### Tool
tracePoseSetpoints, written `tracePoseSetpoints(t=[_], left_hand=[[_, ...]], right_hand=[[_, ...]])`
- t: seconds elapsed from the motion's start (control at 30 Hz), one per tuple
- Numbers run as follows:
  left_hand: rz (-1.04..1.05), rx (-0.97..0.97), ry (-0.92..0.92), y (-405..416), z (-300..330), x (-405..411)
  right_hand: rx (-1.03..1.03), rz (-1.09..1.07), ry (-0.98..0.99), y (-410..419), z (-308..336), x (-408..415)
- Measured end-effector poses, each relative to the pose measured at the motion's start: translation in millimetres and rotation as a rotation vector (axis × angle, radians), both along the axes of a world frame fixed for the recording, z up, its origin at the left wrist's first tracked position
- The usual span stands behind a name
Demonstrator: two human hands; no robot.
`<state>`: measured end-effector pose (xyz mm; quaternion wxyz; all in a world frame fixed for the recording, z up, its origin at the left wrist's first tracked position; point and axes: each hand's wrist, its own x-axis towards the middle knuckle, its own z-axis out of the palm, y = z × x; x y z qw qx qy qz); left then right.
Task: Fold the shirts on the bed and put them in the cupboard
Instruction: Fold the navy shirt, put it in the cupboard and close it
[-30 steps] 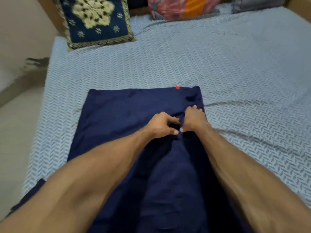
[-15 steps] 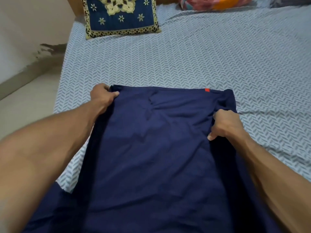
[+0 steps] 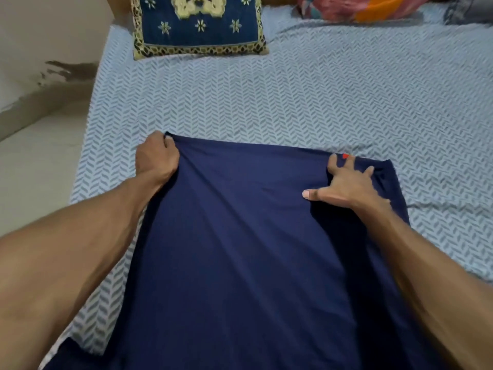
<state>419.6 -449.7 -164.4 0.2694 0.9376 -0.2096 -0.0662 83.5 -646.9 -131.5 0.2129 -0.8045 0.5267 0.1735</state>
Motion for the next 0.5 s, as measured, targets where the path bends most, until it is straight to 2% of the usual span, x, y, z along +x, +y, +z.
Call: tracePoseSetpoints(t=[0.1,0.17,0.27,0.33,0.4,0.47,0.5], left_hand=[[-0.018,-0.035,-0.017,0,7,-2],[-0.056,-0.046,0.157,6,19,-4],[-0.1,-0.109,0.583,52,59,-28],[-0.162,-0.105,0.722,95,77,-49],[-0.138,-0.083,0.668,160,92,-72],[-0.091,-0.076,0.548,219,98,-91],[-0.047,-0.099,0.543,246,98,-98]], right_hand=[[0.002,-0.052,-0.017,4,2,0],[0.002,-0.085,-0.028,15,10,2],[-0.006,-0.154,0.01,37,32,12],[-0.125,-0.143,0.068,59,45,23],[-0.283,-0.041,0.032,107,49,36],[-0.325,0.029,-0.081,159,46,39],[-0.332,0.079,-0.164,186,45,37]])
